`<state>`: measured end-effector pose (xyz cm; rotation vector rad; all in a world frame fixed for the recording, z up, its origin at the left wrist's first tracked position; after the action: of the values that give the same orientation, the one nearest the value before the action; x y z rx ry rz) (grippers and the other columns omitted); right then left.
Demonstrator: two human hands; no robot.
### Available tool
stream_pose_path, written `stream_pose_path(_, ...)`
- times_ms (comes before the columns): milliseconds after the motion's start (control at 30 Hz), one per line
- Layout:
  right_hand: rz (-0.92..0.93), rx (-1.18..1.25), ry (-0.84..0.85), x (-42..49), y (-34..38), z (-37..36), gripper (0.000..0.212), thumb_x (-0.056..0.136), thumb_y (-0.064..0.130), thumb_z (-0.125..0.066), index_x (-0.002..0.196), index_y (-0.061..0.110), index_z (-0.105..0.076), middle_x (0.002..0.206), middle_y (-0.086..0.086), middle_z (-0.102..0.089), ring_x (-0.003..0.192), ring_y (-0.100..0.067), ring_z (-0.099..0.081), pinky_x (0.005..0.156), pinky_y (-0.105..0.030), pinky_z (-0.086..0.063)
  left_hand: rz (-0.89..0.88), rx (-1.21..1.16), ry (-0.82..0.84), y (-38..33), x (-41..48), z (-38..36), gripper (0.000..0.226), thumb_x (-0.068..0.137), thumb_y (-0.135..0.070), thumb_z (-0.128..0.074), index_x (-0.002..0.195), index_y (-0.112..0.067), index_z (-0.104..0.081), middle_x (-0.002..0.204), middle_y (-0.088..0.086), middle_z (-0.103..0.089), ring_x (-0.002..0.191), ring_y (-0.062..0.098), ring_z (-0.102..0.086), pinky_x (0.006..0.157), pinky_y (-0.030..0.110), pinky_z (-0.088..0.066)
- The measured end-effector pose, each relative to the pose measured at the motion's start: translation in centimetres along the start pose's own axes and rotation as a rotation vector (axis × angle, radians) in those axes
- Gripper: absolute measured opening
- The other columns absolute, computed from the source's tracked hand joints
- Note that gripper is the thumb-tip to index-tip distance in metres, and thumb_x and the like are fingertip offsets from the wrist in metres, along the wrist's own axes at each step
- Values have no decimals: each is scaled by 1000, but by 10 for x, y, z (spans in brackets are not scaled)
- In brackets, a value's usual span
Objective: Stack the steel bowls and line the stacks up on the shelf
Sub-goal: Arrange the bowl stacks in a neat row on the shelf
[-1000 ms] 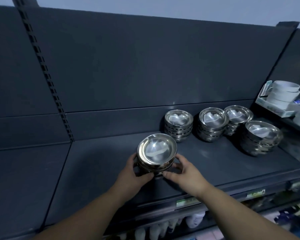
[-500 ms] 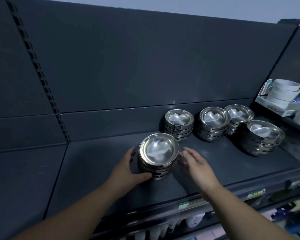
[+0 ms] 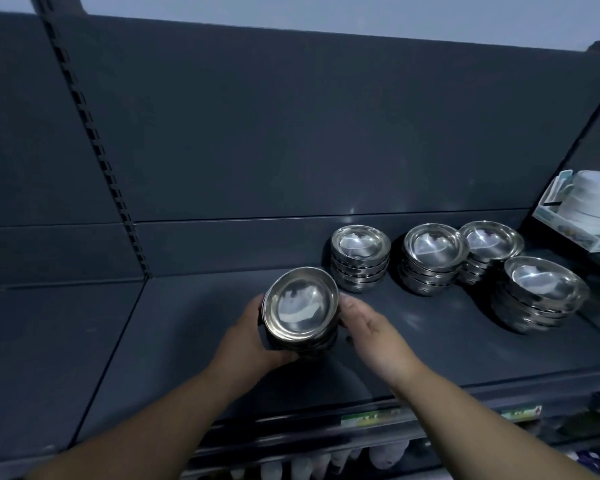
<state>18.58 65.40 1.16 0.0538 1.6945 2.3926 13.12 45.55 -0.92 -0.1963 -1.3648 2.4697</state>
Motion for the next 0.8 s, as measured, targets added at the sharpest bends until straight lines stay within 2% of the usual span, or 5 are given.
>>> stream_pose_path(167, 1, 9, 23, 0, -4, 0, 67, 75, 70, -40, 129, 33, -57, 120, 19, -65, 115, 4, -55, 107, -35, -44, 24, -1, 15, -4, -6, 1, 92, 59, -24, -89, 125, -49, -31, 105, -39, -46, 106, -4, -49, 78, 5, -35)
stream_pose_path(367, 30, -28, 24, 2, -4, -2, 66, 79, 67, -41, 131, 30, -57, 122, 18, -64, 116, 4, -56, 107, -35, -44, -1, -40, 8, -13, -8, 5, 73, 61, -21, -88, 93, -57, -32, 94, -41, -45, 85, -29, -41, 71, -3, -32)
stream_pose_path(500, 22, -29, 13, 4, -8, -3, 81, 71, 75, -42, 135, 28, -54, 129, 14, -62, 122, -1, -53, 110, -39, -42, -19, -37, -10, -12, -6, 5, 82, 58, -21, -89, 105, -56, -33, 102, -37, -50, 97, -14, -50, 75, -2, -34)
stream_pose_path(633, 27, 14, -8, 6, -14, -3, 97, 60, 91, -45, 131, 27, -59, 125, 14, -65, 121, -1, -55, 110, -41, -42, -54, -8, 14, -15, -1, 10, 79, 57, -21, -89, 104, -59, -37, 101, -36, -50, 96, -13, -51, 75, -1, -34)
stream_pose_path(800, 22, 36, 0, 7, -17, -3, 93, 60, 90, -45, 127, 29, -61, 122, 16, -67, 120, 2, -55, 110, -38, -42, -44, 33, 43, -22, 1, 15, 95, 60, -24, -89, 138, -30, -35, 106, -30, -46, 106, -1, -47, 85, 11, -34)
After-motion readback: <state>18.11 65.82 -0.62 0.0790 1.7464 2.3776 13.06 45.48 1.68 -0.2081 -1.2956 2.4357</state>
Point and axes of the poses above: each hand's wrist, its own x-axis towards the middle knuckle, its own z-axis out of the back of the hand, y = z × x, the point moved 1 cm from there along x, towards the middle knuckle
